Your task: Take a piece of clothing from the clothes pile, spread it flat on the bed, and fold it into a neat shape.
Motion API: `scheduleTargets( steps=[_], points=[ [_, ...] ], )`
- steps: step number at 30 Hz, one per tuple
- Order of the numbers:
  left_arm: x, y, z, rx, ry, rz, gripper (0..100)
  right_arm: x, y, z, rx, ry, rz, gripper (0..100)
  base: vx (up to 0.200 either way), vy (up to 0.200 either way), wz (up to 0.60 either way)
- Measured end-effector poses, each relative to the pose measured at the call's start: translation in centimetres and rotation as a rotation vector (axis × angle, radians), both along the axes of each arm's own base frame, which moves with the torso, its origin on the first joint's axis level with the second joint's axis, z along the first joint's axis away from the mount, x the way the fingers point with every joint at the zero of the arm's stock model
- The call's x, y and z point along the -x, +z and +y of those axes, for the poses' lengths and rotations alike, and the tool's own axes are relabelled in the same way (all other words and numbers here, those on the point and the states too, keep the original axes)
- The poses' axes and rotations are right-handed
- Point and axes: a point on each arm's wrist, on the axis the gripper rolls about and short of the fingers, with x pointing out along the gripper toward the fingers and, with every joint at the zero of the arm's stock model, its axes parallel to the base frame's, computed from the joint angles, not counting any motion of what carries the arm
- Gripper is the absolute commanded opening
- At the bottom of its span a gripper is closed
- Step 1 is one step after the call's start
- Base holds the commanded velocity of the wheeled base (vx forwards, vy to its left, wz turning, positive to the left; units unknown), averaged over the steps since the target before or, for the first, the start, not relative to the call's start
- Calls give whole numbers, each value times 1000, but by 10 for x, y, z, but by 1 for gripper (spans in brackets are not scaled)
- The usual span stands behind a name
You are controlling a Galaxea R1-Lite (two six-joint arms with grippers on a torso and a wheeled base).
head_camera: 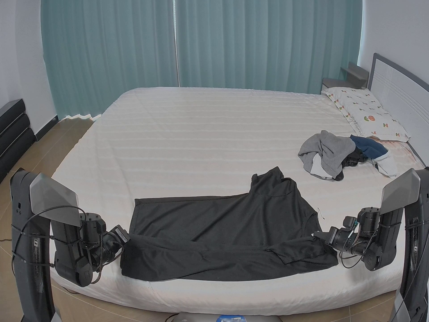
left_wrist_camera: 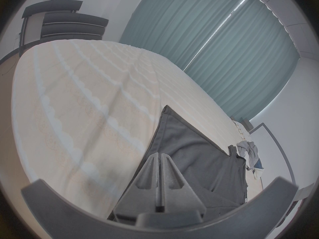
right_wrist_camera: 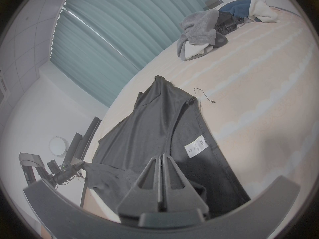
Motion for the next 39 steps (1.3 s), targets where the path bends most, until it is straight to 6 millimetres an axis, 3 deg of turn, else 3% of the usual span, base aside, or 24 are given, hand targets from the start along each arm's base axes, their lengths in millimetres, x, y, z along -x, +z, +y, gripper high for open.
scheduleTargets(
  steps=[13, 25, 33, 39],
  points=[
    [19, 25, 1, -66, -59, -24, 0, 24, 35, -5, -20, 10, -21, 0, 0, 0, 0],
    [37, 40, 4, -81, -62, -21, 0, 75, 78, -16, -45, 4, -37, 0, 0, 0, 0],
    [57, 57, 7, -27, -31, -29, 0, 95, 90, -25, -16, -7, -33, 0, 0, 0, 0],
    [66, 62, 8, -24, -32, -25, 0, 110, 88, -25, 22, 18, 68, 0, 0, 0, 0]
  ],
)
